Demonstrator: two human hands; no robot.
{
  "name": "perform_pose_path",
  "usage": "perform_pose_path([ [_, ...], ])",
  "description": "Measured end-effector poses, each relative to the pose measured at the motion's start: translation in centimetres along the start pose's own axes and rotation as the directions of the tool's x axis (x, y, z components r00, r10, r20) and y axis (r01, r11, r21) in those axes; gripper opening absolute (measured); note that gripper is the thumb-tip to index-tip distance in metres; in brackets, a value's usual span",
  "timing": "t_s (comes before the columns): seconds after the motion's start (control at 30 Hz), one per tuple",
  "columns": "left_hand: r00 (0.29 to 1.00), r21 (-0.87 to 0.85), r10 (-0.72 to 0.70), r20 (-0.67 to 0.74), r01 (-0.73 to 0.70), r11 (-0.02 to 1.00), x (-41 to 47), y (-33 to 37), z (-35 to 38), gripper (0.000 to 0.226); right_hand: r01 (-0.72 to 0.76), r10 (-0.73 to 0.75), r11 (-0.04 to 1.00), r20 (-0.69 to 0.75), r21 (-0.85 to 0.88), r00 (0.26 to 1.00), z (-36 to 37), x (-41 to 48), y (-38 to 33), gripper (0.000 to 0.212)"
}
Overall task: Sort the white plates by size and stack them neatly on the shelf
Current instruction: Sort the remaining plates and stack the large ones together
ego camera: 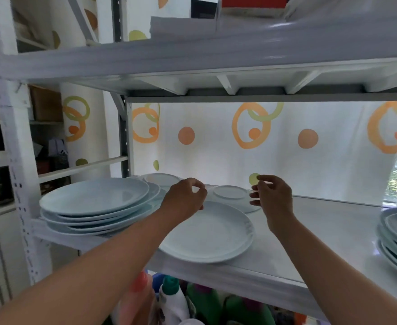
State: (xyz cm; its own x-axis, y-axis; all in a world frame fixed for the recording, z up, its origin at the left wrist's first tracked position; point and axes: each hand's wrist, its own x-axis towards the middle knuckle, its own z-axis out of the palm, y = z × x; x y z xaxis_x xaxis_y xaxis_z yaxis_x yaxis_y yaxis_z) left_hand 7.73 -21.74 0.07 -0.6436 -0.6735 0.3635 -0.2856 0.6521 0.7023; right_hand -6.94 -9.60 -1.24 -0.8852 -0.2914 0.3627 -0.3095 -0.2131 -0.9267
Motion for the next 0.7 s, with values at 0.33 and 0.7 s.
perform_pose_path([
  [0.33,0.992,0.079,0.009,0.127,-0.019,0.997,3.5,-0.7,3.2,0.028,0.482,-0.026,0.594,0.583,-0.644,0.812,-0.1,5.5,4.6,0.058],
  [0.7,0.988,0.098,0.023,0.155,-0.038,0.994,6.1,-0.7,4.7,0.026,0.662,0.019,0.427,0.738,-0.616,0.675,0.4,7.1,7.1,0.060],
])
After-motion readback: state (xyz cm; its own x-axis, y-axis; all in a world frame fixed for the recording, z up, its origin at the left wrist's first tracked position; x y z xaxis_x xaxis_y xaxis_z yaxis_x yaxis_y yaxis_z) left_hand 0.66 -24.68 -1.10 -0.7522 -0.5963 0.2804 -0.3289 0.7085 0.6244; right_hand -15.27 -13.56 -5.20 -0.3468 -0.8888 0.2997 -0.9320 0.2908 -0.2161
